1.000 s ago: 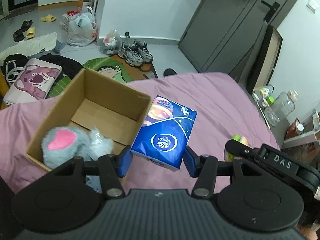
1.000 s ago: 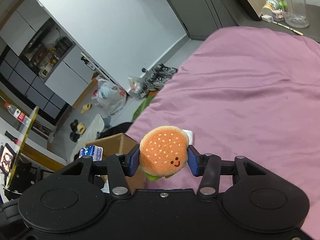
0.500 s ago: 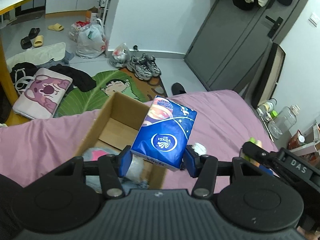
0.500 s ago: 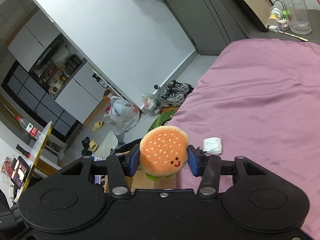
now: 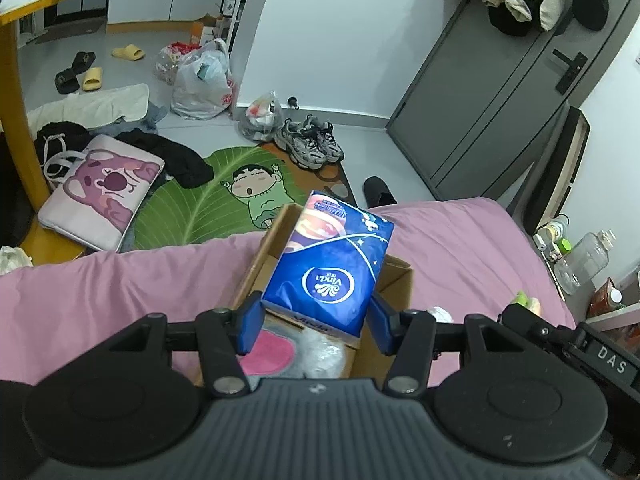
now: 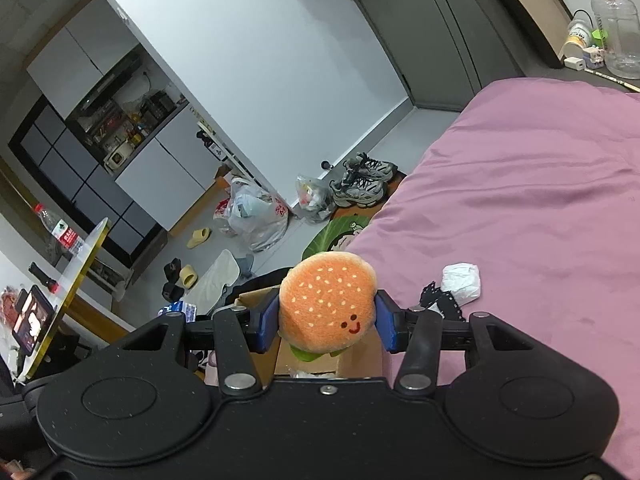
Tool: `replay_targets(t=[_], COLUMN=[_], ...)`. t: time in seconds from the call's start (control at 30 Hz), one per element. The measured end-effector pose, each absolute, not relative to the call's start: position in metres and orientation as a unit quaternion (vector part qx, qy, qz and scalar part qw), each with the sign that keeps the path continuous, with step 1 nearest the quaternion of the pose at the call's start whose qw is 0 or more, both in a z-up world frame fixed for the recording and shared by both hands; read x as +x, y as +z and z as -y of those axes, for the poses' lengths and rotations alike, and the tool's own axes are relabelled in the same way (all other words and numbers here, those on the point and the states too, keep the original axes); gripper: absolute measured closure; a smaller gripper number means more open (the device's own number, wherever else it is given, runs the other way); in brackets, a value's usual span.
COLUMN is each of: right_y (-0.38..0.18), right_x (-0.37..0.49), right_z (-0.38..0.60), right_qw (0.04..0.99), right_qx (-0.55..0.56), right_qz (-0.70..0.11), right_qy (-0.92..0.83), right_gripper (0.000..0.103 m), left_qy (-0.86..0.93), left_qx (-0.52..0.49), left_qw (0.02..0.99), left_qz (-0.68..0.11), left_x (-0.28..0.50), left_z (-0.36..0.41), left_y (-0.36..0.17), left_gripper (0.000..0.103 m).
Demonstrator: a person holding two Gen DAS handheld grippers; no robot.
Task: Organize soft objects
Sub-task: 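Carry the tissue pack and burger plush into the box and open both grippers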
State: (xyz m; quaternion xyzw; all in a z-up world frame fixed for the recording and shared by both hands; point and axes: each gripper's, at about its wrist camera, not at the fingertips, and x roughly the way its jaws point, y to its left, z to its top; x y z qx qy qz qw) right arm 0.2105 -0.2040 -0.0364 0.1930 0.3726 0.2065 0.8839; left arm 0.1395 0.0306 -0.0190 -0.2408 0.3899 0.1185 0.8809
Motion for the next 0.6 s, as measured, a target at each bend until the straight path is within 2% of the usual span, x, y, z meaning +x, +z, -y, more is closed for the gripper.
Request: replay_targets(t=[0.6], right_y=[-0.050], right_x=[0.221], right_z=[0.164], right_qw=[0.876], right_qx=[0.156], right_qz=[-0.401], right_qy=[0.221], right_gripper=[0.055], left_qy=[0.115], left_qx=[-0.239], left_qw=[0.863], left_qz=[-0.430], left_x=[0.171], left_z=[-0.047], left_y=[-0.059], left_gripper=[0.049])
